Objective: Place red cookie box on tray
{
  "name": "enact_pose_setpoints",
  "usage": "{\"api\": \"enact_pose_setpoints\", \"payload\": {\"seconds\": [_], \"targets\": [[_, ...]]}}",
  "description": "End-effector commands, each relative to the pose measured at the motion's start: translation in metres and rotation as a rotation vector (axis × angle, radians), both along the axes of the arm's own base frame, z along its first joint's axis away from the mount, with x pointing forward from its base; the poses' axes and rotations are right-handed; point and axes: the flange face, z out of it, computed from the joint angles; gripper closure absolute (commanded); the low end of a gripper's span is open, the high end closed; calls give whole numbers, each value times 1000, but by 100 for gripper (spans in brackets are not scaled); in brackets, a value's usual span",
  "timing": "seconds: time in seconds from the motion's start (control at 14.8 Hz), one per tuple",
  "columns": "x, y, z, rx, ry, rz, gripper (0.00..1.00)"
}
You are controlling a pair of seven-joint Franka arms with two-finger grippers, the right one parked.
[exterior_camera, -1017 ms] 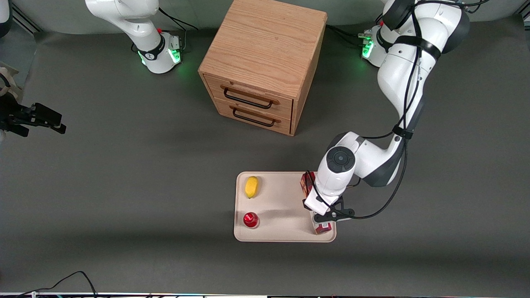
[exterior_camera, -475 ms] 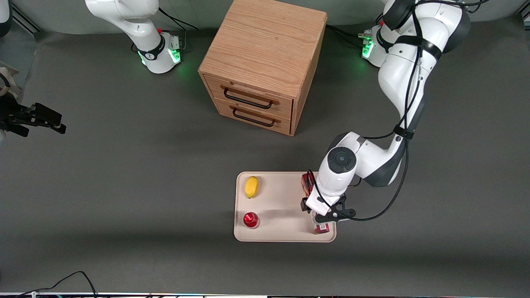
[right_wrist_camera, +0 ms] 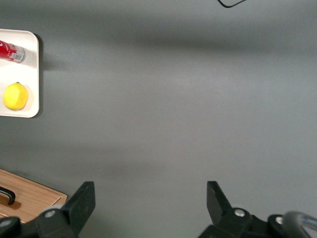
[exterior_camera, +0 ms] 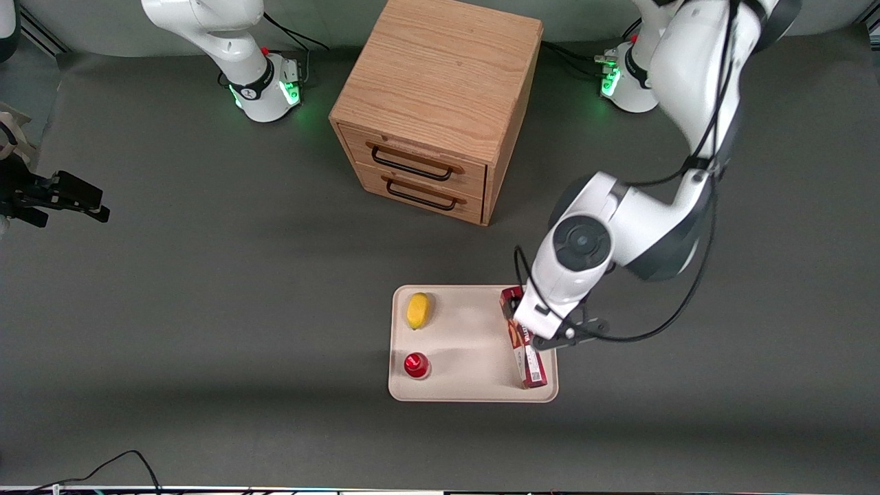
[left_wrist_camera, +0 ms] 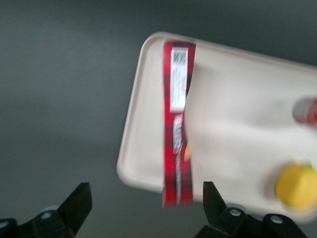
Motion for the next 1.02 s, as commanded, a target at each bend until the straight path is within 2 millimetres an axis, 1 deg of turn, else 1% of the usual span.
{"api": "enact_pose_setpoints", "payload": {"seconds": [0.0,0.07,0.14,0.2,0.27,0.34,0.41,0.47,0.54,0.61,0.75,0.81,0.95], "targets": [[-26,55,77,5,68,-62,0],[-35,71,98,18,73,-111,0],[-40,100,115,35,77,-146,0],[-46,126,125,42,83,-187,0],[-54,156,136,31,92,-215,0],[-66,186,144,29,93,-228,0],[-83,208,149,36,89,-236,0],[-98,225,157,38,84,-245,0],[-109,241,166,35,77,-275,0],[-115,262,175,36,68,-315,0],[-116,309,185,19,55,-373,0],[-115,322,189,17,46,-370,0],[-114,341,195,3,34,-335,0]]}}
